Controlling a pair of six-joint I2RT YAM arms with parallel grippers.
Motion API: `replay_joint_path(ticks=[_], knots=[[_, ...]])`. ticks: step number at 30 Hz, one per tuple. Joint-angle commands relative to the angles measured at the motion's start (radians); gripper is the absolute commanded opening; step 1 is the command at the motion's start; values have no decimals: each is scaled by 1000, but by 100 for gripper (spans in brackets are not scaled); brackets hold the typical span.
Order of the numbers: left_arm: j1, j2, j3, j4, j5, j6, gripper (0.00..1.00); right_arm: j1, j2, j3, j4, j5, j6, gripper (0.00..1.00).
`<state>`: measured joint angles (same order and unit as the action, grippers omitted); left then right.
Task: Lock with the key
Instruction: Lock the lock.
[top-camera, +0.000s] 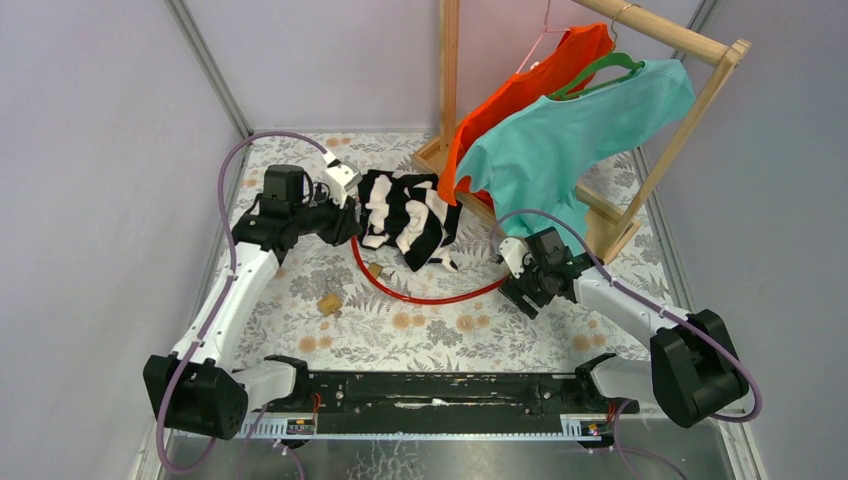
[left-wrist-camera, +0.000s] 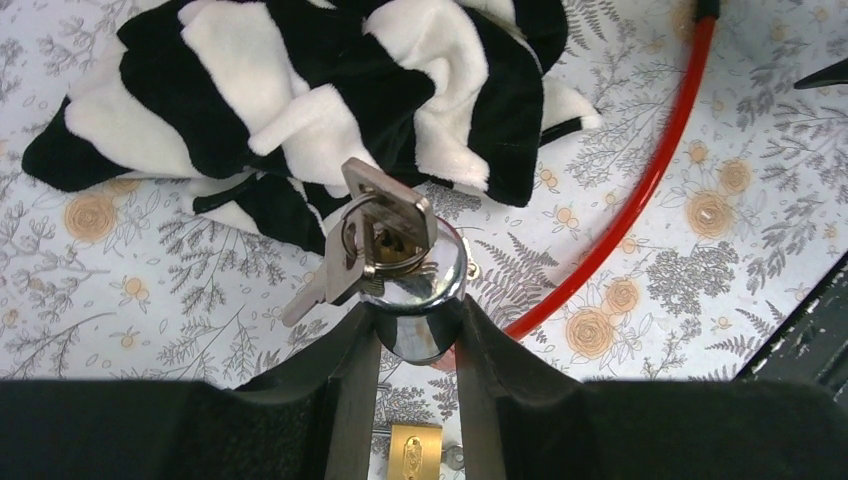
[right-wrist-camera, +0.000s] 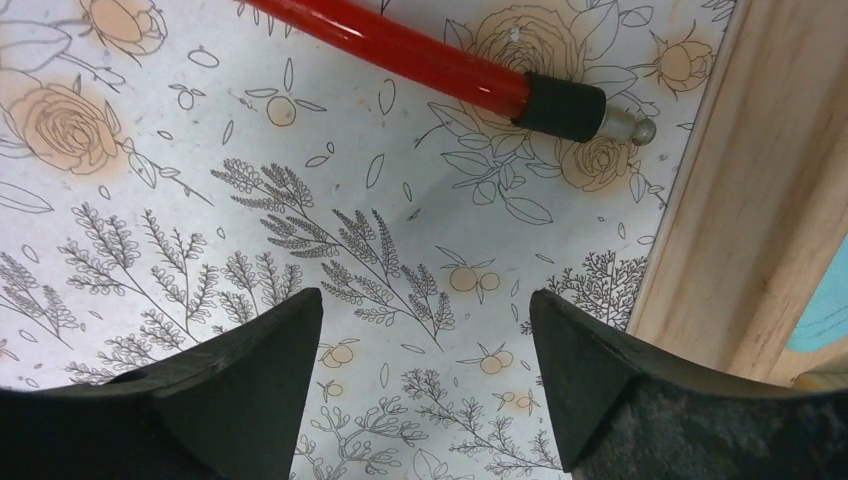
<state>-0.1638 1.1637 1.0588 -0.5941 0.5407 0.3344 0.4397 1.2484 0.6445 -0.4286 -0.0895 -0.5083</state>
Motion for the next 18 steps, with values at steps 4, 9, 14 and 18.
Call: replay_joint_path(ticks=[4, 9, 14, 18], knots=[[-8, -5, 79, -93, 144, 69, 0, 7, 77, 49, 37, -9, -34, 77], [-8, 6, 159, -299, 117, 102, 0, 6, 168, 129, -11, -59, 19, 77], [-9, -66, 168, -419, 9, 125, 0, 6, 214, 163, -15, -79, 36, 76], [-8, -113, 187, -504, -41, 129, 0, 6, 244, 230, -58, -135, 108, 77]])
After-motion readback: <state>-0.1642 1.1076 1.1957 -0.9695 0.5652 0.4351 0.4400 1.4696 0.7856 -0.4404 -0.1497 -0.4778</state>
